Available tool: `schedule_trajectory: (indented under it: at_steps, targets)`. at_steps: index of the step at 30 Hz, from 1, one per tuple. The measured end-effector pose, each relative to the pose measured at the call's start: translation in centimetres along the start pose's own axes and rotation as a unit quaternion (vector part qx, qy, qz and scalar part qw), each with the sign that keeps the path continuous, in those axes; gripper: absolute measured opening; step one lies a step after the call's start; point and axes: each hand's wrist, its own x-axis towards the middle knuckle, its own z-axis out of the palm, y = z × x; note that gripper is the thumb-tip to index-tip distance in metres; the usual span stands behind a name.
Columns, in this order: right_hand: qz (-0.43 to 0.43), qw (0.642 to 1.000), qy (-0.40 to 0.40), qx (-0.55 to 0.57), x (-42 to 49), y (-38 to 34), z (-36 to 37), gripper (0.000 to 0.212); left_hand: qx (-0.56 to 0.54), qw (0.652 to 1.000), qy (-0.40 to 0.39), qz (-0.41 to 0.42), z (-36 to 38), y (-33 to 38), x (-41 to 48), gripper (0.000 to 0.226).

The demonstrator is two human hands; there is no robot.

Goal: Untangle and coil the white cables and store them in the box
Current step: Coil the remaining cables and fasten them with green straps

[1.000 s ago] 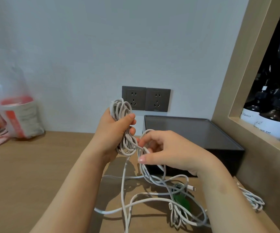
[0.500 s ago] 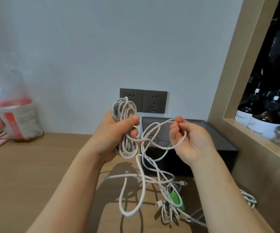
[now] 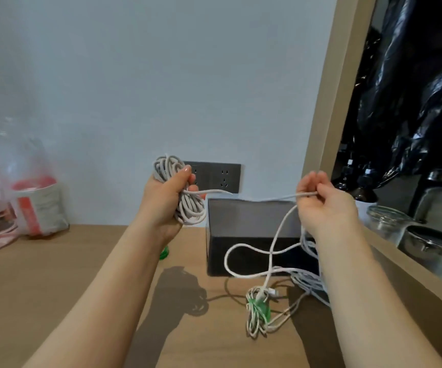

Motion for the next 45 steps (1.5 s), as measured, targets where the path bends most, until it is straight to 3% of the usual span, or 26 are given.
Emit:
schedule_trajectory:
  at_steps: [2, 4, 7, 10, 11, 12, 14, 15, 16, 17, 18, 20, 21, 22, 25, 30, 33, 35, 40, 43, 45]
  targets:
    - [-0.053, 0.997, -0.027, -0.045, -0.6, -0.7, 1.4, 0.027, -0.029, 1.0, 0.008, 0.0, 1.5, 0.8, -0.3, 0.011]
    - [-0.094, 0.982, -0.022, -0.163, -1.0, -1.0, 2.1, 0.022, -0.026, 1.0, 0.006, 0.008, 2.6, 1.3, -0.5, 0.008]
    - [-0.106, 0.909, 0.004, -0.402, -1.3, -0.9, 1.3, 0.016, 0.046, 0.999, 0.005, 0.018, 3.3, 0.9, -0.9, 0.013]
    - [-0.055, 0.817, -0.013, -0.574, -2.4, -0.9, 0.0, 0.01, 0.087, 0.996, 0.001, 0.012, 3.2, 0.0, -1.6, 0.02]
    - [-0.056, 0.747, -0.028, -0.662, -2.8, -1.0, -0.5, 0.011, 0.091, 0.996, -0.002, 0.01, 3.2, -0.2, -1.9, 0.019]
    - [-0.078, 0.639, -0.044, -0.764, -3.1, -1.1, -1.0, 0.015, 0.097, 0.995, -0.003, 0.006, 3.1, -0.4, -2.2, 0.019]
    - [-0.172, 0.386, -0.039, -0.905, -3.5, -1.1, -2.1, 0.023, 0.115, 0.993, -0.003, 0.002, 3.0, -0.9, -2.9, 0.021]
    - [-0.224, 0.306, -0.03, -0.925, -3.9, -0.9, -2.6, 0.025, 0.129, 0.992, -0.005, 0.002, 2.9, -1.2, -3.2, 0.022]
    - [-0.276, 0.276, -0.041, -0.92, -4.4, -0.5, -3.0, 0.025, 0.143, 0.99, -0.006, 0.002, 2.8, -1.4, -3.5, 0.023]
    - [-0.315, 0.28, -0.082, -0.903, -4.8, 0.0, -3.2, 0.026, 0.153, 0.988, -0.007, 0.003, 2.7, -1.7, -3.8, 0.024]
    - [-0.326, 0.321, -0.142, -0.878, -5.3, 0.6, -3.3, 0.027, 0.158, 0.987, -0.007, 0.004, 2.6, -1.9, -4.0, 0.025]
    - [-0.249, 0.449, -0.249, -0.821, -5.7, 1.7, -3.5, 0.027, 0.162, 0.987, -0.007, 0.006, 2.4, -2.1, -4.4, 0.024]
    - [-0.177, 0.485, -0.28, -0.809, -5.8, 2.2, -3.6, 0.025, 0.162, 0.987, -0.006, 0.009, 2.4, -2.0, -4.5, 0.021]
    - [-0.114, 0.482, -0.301, -0.815, -5.8, 2.5, -3.8, 0.024, 0.156, 0.988, -0.003, 0.013, 2.4, -1.8, -4.6, 0.017]
    - [-0.034, 0.377, -0.336, -0.862, -5.6, 2.3, -5.0, 0.027, 0.086, 0.996, 0.01, 0.018, 2.1, -0.3, -4.3, 0.003]
    - [0.007, 0.385, -0.375, -0.843, -5.6, 1.9, -6.1, 0.017, -0.009, 0.999, 0.045, -0.01, 0.9, 1.9, -3.3, 0.01]
    - [0.047, 0.354, -0.394, -0.847, -5.6, 2.4, -6.1, 0.011, -0.084, 0.993, 0.066, -0.045, 0.5, 2.1, -2.9, 0.012]
    - [0.035, 0.365, -0.38, -0.849, -5.3, 2.6, -6.1, 0.013, -0.154, 0.982, 0.062, -0.091, 0.3, 2.2, -2.9, 0.021]
    - [0.004, 0.55, -0.247, -0.798, -3.7, 2.1, -6.7, 0.019, -0.259, 0.951, -0.019, -0.167, -0.3, 1.8, -4.2, 0.026]
    - [0.017, 0.598, -0.208, -0.774, -3.3, 2.1, -7.0, 0.02, -0.21, 0.958, -0.083, -0.179, -0.3, 1.2, -5.4, 0.006]
    - [0.055, 0.645, -0.209, -0.733, -3.2, 2.1, -7.1, 0.023, -0.148, 0.968, -0.1, -0.178, -0.4, 0.9, -5.9, 0.006]
